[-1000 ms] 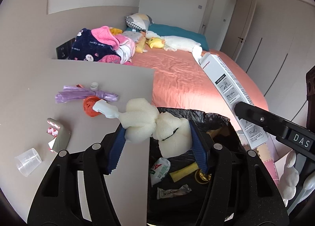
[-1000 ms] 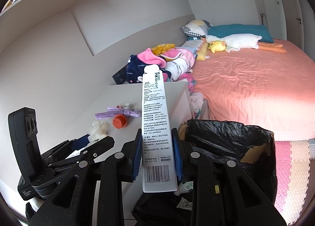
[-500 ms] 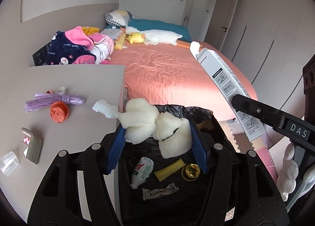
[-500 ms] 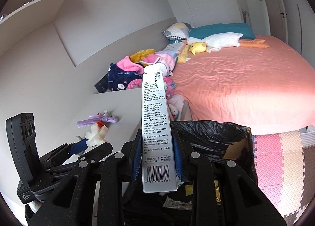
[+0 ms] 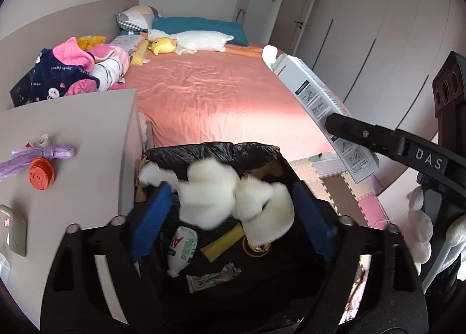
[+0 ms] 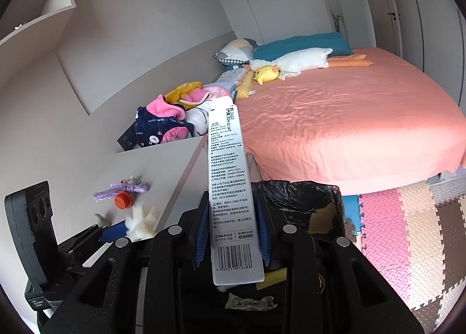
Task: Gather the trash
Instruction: 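Open both grippers over the trash bin to drop the toy and box, then move both open grippers back over the desk toward the cup and tape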
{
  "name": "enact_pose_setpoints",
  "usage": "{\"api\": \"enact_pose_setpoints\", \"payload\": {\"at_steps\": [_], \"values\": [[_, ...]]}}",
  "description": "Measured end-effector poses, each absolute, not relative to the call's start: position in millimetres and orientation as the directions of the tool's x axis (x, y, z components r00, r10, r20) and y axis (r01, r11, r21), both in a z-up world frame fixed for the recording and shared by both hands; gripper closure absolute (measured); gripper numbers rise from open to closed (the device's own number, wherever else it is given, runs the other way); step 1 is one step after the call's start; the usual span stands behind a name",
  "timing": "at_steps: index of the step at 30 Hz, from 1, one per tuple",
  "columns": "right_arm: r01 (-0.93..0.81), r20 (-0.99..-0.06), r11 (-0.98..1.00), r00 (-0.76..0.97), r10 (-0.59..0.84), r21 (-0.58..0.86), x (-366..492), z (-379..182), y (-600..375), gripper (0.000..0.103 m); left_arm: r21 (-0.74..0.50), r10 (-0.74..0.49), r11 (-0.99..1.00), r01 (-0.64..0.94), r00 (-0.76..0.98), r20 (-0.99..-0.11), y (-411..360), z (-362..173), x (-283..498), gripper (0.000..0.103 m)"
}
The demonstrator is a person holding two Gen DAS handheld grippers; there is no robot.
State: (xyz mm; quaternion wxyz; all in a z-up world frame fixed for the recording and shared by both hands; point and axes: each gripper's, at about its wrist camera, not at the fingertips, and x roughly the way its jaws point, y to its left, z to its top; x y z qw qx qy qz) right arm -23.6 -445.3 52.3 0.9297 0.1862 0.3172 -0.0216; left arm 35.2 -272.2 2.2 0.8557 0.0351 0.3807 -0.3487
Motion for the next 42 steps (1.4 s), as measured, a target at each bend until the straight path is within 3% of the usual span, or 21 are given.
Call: {"api": "enact_pose_setpoints", "payload": {"at_steps": [2, 3, 12, 42], "values": [[0.202, -0.576, 0.928, 0.817, 0.016, 0.313, -31, 57, -448, 0.026, -0.170, -0.555, 0.764, 0.623, 0.498, -0.666, -273, 3, 32, 0.006], [0.206, -0.569, 0.929, 0.822, 0.005, 0.306, -32, 59, -448, 0.025, -0.156, -0.546, 0.770, 0.619, 0.511, -0.664, -272, 3, 31, 0.006], [0.187, -0.578, 0.930, 0.815, 0.032, 0.316, -26, 57, -442, 0.024, -0.217, -0.536, 0.807, 0.549, 0.527, -0.659, -246, 3, 42, 0.006], [0.000, -0.606, 0.947, 0.768, 0.205, 0.322, 22, 44, -344, 0.024, -0.219, -0.412, 0.905, 0.365, 0.621, -0.667, -141, -9, 49, 0.006]]}}
